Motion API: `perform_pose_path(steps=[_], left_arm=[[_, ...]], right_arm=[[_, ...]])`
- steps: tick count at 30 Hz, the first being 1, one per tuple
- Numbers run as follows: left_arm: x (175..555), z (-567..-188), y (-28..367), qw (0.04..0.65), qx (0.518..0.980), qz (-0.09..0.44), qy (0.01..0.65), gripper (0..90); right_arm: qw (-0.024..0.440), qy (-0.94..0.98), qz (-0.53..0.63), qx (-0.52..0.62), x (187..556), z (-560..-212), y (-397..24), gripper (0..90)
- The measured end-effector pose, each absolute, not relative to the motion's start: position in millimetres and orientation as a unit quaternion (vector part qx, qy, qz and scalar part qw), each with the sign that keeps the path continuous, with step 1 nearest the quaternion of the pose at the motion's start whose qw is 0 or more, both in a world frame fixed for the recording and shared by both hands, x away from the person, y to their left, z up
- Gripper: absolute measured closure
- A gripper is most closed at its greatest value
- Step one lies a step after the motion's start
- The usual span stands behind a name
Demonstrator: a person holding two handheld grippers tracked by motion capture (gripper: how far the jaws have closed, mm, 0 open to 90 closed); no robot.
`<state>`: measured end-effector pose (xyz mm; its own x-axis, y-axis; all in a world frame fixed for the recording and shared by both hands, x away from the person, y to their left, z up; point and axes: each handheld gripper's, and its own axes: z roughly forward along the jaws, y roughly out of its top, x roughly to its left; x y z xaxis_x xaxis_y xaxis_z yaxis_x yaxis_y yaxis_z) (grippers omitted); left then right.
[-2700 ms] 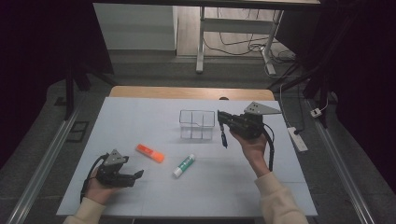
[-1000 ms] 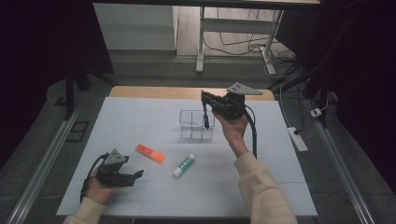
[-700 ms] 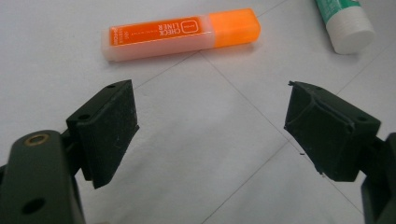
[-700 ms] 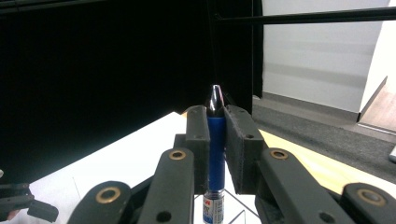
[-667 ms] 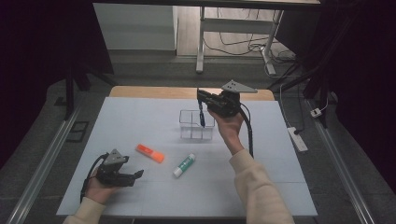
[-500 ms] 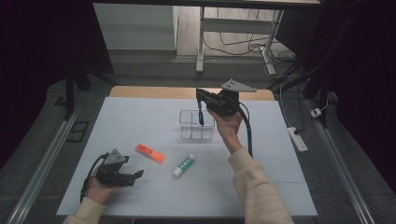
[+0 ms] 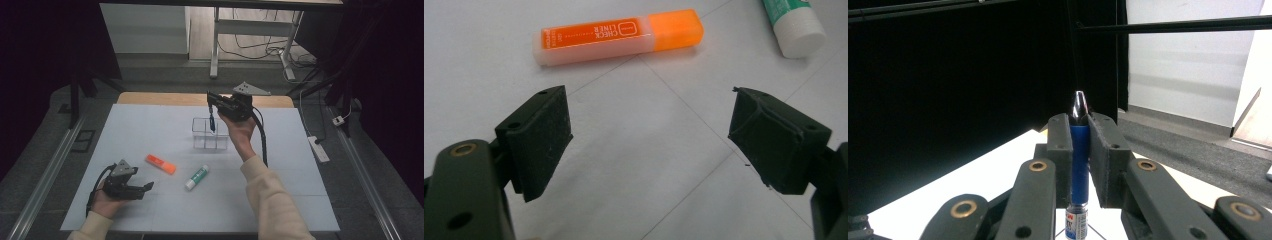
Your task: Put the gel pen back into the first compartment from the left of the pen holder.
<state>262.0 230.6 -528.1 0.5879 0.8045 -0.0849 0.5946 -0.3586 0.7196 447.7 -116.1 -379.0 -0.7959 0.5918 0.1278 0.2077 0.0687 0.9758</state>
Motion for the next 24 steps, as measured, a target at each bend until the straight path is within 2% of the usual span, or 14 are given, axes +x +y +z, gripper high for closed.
perform_pose_path(steps=[14, 24], left_arm=[[262.0, -527.8, 230.9, 0.369, 0.811, 0.143, 0.430, 16.8], [261.9, -527.9, 231.3, 0.371, 0.810, 0.141, 0.432, 16.9]], right_arm=[[0.159, 0.710, 0.628, 0.276, 454.3, -376.6, -99.9, 79.4], [0.158, 0.709, 0.628, 0.279, 465.9, -386.9, -86.2, 79.3]])
